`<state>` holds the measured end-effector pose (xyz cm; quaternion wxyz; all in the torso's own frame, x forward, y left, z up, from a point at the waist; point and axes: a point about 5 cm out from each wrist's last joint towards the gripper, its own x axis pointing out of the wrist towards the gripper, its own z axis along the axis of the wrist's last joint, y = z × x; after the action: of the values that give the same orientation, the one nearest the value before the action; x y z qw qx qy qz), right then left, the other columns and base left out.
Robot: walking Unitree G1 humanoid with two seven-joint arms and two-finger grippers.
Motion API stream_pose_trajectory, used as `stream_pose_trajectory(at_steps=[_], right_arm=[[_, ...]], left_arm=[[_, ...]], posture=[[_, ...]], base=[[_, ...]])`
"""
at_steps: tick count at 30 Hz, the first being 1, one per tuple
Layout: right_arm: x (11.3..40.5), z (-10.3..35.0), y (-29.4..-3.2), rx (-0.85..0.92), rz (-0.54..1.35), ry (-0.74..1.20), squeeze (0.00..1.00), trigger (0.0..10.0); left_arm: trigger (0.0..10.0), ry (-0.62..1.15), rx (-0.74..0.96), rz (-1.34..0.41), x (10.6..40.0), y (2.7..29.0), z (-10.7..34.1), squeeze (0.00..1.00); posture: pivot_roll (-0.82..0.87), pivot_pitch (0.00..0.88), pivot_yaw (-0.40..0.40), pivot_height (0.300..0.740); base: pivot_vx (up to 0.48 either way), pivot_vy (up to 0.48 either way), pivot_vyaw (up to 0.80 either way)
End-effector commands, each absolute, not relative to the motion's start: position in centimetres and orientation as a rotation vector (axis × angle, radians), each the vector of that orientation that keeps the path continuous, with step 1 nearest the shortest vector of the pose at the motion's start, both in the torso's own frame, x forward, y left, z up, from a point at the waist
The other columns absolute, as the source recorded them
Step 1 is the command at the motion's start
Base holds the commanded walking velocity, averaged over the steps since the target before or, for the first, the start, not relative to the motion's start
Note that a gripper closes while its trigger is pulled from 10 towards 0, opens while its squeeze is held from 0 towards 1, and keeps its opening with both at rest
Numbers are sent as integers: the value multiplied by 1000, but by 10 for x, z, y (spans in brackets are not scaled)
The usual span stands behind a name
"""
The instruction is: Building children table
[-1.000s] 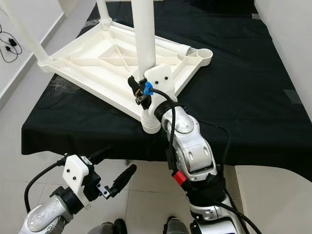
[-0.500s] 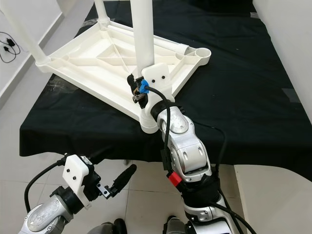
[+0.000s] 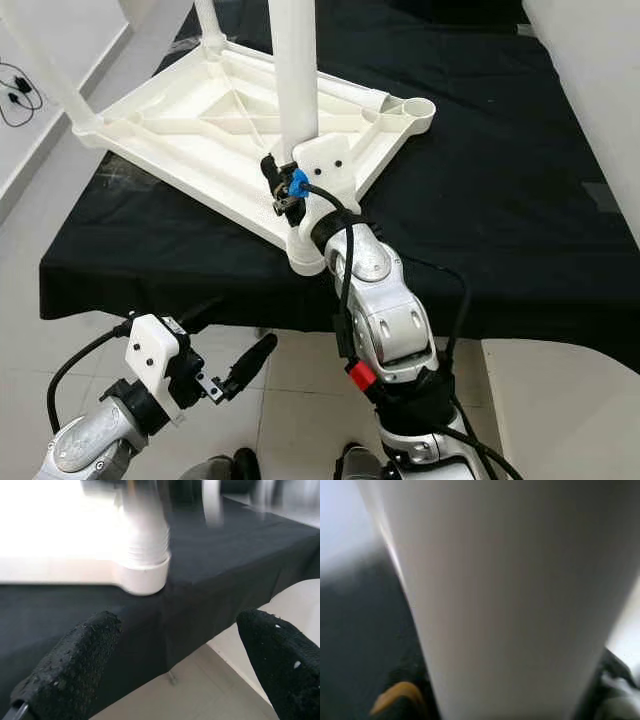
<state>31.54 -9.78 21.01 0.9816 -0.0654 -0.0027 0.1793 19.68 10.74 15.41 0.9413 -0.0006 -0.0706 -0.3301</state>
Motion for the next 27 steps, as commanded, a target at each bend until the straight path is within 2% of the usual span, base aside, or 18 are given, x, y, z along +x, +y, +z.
stream_pose_trajectory(at_steps=[1, 3, 4, 5, 9, 10, 11, 12, 27], right_arm=[[316, 202, -97, -115, 365, 47, 1000, 10000], [317, 207, -96, -102, 382, 31, 1000, 10000], [317, 210, -96, -103, 386, 23, 878, 10000], [318, 213, -96, -79, 408, 18, 27, 10000], [322, 225, -99, -59, 457, -16, 0, 10000], [324, 227, -101, -81, 463, -22, 0, 1922], [324, 227, -101, -81, 463, -22, 0, 1922], [327, 231, -103, -98, 475, -34, 0, 0], [337, 247, -109, -91, 470, -100, 0, 0]], left_arm=[[10000, -118, -2, -670, 196, 109, 148, 0], [10000, -118, -1, -669, 197, 109, 148, 0], [10000, -118, -1, -669, 197, 109, 148, 0], [10000, -119, -1, -669, 197, 109, 148, 0], [10000, -119, -1, -669, 197, 109, 149, 0], [10000, -120, -1, -669, 197, 109, 149, 0], [10000, -120, -1, -669, 197, 109, 149, 0], [10000, -120, -1, -668, 197, 109, 149, 0], [10000, -120, -5, -642, 202, 111, 150, 0]], posture=[[3, 283, 72, 740], [3, 283, 72, 740], [3, 283, 72, 740], [2, 283, 72, 740], [3, 284, 70, 740], [6, 284, 69, 740], [6, 284, 69, 740], [6, 283, 69, 740], [6, 265, 59, 740]], base=[[0, 0, 0], [0, 0, 0], [0, 0, 0], [0, 0, 0], [0, 0, 0], [0, 0, 0], [0, 0, 0], [0, 0, 0], [0, 0, 0]])
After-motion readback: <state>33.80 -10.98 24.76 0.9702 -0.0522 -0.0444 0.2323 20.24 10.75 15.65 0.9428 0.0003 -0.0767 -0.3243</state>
